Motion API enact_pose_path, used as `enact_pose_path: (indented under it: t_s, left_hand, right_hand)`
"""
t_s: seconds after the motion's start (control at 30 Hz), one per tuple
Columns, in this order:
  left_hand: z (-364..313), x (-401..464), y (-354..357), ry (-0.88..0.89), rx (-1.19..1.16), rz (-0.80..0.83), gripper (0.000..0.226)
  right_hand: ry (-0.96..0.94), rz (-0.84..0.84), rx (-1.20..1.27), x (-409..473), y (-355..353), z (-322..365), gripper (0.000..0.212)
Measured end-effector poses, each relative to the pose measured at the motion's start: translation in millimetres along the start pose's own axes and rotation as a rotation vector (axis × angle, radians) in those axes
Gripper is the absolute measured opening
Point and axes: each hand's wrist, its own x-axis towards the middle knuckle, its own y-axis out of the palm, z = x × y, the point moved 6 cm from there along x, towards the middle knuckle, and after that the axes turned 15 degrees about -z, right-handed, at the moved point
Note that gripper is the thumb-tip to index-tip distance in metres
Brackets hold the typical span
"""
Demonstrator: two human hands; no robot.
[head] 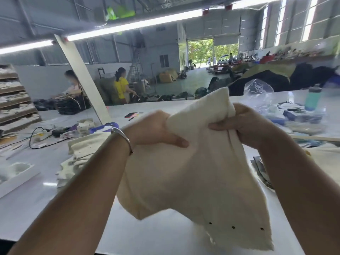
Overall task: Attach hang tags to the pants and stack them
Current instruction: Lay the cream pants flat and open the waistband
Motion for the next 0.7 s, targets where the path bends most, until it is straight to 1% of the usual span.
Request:
enact_pose_path:
  t_s: [0.03, 0.1, 0.13, 0.17, 0.23, 0.27, 0.3, 0.4, 0.47, 0.53, 0.6, 0.7]
  left_hand:
    - [0, 2, 11, -0.014, -0.095, 0.041, 0.024]
    - [1, 3, 34, -0.097, -0.237, 0.125, 0.024]
    - [1, 4, 44, -0.169, -0.317, 0.167, 0.028]
    - [1, 4, 53, -0.251, -0.402, 0.203, 0.030]
    - [-4, 11, 65, -0.372, -0.571, 0.242, 0.021]
    - [-11, 16, 71, -0.398, -0.667, 0.254, 0.020]
    - [-21, 20, 76, -0.418, -0.768, 0.271, 0.021]
    - [-59, 35, 91, -0.416, -0.987, 0.270, 0.024]
    - [-83, 44, 93, -0.388, -1.136, 0.225, 0.029]
    - [-95, 50, 86, -0.341, -1.318, 0.167, 0.029]
    - [-87, 54, 73, -0.279, -1.484, 0.105, 0.032]
    - [-29, 51, 59, -0.261, -1.607, -0.053, 0.038]
  right_hand:
    - [0.008, -0.015, -0.029, -3, -8, -1, 0.019]
    - [0.010, -0.110, -0.169, -8, -29, -7, 0.016]
    - [-0.012, -0.192, -0.300, -10, -42, -10, 0.015]
    - [-0.045, -0.306, -0.460, -11, -56, -11, 0.014]
    - [-0.112, -0.579, -0.798, -17, -85, -12, 0.016]
    - [-0.139, -0.687, -0.922, -23, -94, -11, 0.019]
    - [-0.170, -0.750, -0.984, -30, -97, -11, 0.023]
    - [-0.262, -0.777, -0.980, -47, -99, -19, 0.028]
    - [-0.289, -0.807, -0.932, -56, -102, -22, 0.031]
    - [-0.321, -0.877, -0.898, -64, -109, -21, 0.034]
    - [-0.359, -0.904, -0.937, -69, -113, -22, 0.034]
    - [-0.348, -0.866, -0.991, -67, -107, -35, 0.038]
